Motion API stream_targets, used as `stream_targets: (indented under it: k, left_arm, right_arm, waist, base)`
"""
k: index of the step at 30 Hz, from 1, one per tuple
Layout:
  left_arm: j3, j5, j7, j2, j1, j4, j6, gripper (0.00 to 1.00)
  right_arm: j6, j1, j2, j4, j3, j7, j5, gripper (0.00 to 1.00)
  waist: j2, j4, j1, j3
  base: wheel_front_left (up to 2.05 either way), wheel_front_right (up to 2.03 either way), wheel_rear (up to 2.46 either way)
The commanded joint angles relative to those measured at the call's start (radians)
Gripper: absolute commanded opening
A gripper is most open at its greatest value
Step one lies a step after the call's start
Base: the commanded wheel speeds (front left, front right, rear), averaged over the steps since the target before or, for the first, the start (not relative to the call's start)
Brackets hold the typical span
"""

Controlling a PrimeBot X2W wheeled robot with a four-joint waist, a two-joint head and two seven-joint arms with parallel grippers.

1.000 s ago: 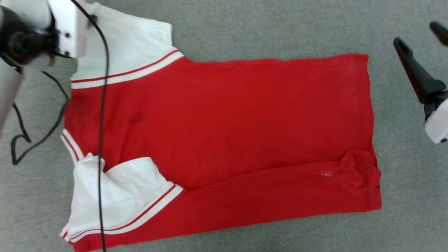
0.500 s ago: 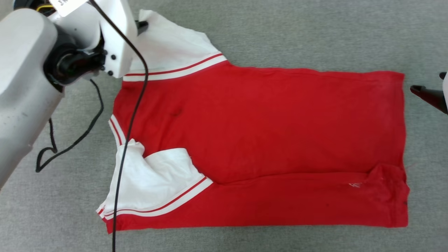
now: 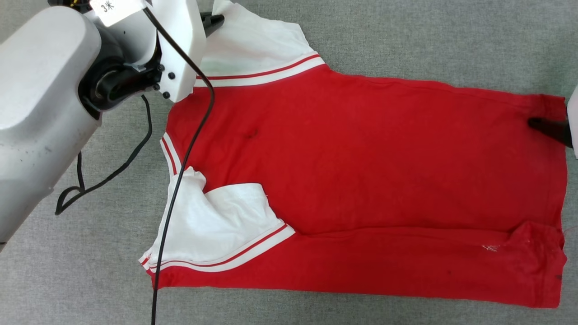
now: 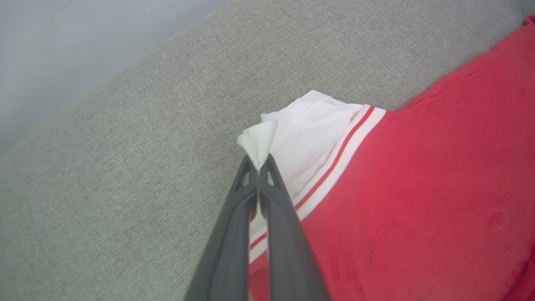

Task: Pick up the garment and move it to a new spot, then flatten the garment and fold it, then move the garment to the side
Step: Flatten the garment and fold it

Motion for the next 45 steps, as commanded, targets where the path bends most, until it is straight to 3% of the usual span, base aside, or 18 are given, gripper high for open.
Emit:
stream_targets:
  k: [1, 2, 3, 4, 13, 23, 37, 45]
  left_arm:
    - [-0.006, -0.004, -0.010, 0.000, -0.012, 0.001, 0.000, 0.00]
    - [-0.011, -0.006, -0.015, 0.002, -0.013, 0.005, 0.000, 0.00]
    - [-0.016, -0.006, -0.022, 0.004, -0.013, 0.010, 0.000, 0.00]
    - [-0.023, -0.003, -0.028, 0.006, -0.013, 0.015, 0.000, 0.00]
    - [-0.066, -0.011, -0.132, 0.049, 0.069, 0.046, 0.000, 0.00]
    - [-0.109, -0.028, -0.229, 0.141, 0.268, -0.052, 0.023, 0.00]
    - [-0.168, -0.101, -0.308, 0.252, 0.578, -0.202, 0.133, 0.00]
    - [-0.194, -0.121, -0.321, 0.234, 0.664, -0.176, 0.153, 0.00]
  right_arm:
    - [0.003, 0.075, 0.046, 0.026, 0.054, 0.000, 0.009, 1.00]
    - [0.003, 0.081, 0.052, 0.029, 0.058, -0.016, 0.015, 1.00]
    - [0.003, 0.079, 0.056, 0.032, 0.059, -0.036, 0.015, 0.34]
    - [0.003, 0.070, 0.054, 0.031, 0.059, -0.060, 0.011, 0.00]
    - [0.002, 0.038, 0.010, 0.008, 0.076, -0.305, 0.007, 0.00]
    - [0.002, 0.198, -0.043, -0.048, 0.118, -0.507, 0.047, 0.00]
    - [0.002, 0.523, -0.042, -0.146, 0.068, -0.634, 0.067, 0.00]
    - [0.002, 0.634, 0.005, -0.115, 0.059, -0.638, 0.073, 0.00]
  waist:
    - [0.0000, 0.001, 0.0000, 0.001]
    - [0.0000, -0.001, 0.0000, -0.001]
    - [0.0000, -0.003, 0.0000, -0.004]
    - [0.0000, -0.005, 0.0000, -0.009]
    - [0.0000, -0.032, 0.0000, -0.133]
    - [0.0000, -0.022, 0.0000, -0.287]
    - [0.0000, -0.017, 0.0000, -0.389]
    - [0.0000, -0.032, 0.0000, -0.364]
  base:
    - [0.00, 0.00, 0.00]
    - [0.00, 0.00, 0.00]
    - [0.00, 0.00, 0.00]
    - [0.00, 0.00, 0.00]
    - [0.00, 0.00, 0.00]
    - [0.00, 0.00, 0.00]
    - [0.00, 0.00, 0.00]
    - [0.00, 0.00, 0.00]
